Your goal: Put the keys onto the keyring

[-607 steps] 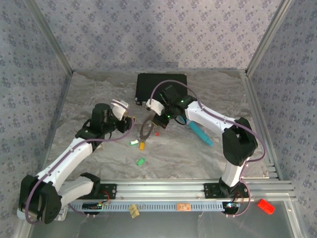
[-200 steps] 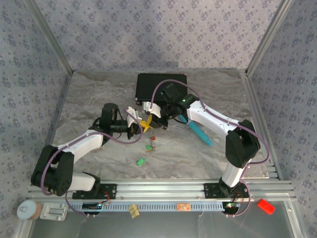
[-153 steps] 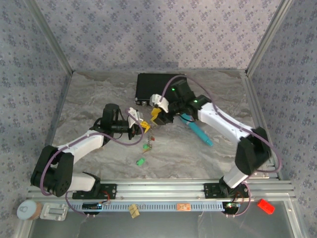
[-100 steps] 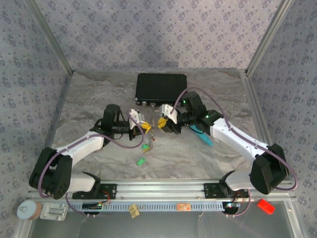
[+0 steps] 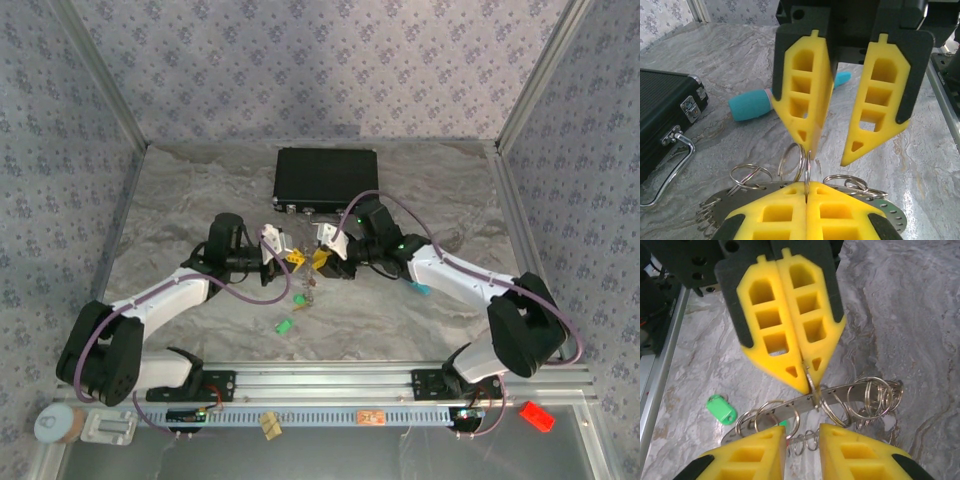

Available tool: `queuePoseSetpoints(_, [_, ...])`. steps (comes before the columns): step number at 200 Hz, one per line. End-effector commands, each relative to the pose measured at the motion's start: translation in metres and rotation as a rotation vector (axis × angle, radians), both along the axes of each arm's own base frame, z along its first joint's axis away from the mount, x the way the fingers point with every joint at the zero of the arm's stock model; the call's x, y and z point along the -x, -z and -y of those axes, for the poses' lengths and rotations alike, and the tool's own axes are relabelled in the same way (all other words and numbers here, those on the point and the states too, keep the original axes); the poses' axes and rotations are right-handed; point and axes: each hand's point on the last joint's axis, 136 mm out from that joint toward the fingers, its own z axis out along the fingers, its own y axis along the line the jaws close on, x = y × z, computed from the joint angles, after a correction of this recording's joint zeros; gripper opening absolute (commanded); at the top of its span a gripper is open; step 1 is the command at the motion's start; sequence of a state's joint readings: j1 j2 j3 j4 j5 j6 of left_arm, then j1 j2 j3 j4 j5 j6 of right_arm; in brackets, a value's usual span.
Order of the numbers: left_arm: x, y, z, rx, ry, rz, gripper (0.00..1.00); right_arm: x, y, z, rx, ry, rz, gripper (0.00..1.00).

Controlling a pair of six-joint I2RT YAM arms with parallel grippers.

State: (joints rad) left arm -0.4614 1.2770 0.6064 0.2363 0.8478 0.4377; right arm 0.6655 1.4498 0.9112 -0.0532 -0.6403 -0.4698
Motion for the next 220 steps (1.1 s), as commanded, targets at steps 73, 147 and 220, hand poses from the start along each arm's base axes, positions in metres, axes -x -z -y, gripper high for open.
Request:
queuePoseSetpoints(73, [0.008,-0.014,0.005,0.037,0.056,0.063,0.0,0.0,-0.008,-0.013,-0.051,-0.054,0.013,0.26])
queuePoseSetpoints(147, [0.008,-0.013,0.006,0.036,0.057,0.061,0.0,0.0,-0.016,-0.017,-0.074,-0.072,0.017,0.22])
queuePoseSetpoints(220, [0.008,-0.012,0.006,0.035,0.06,0.052,0.0,0.0,-0.021,-0.016,-0.078,-0.075,0.031,0.12])
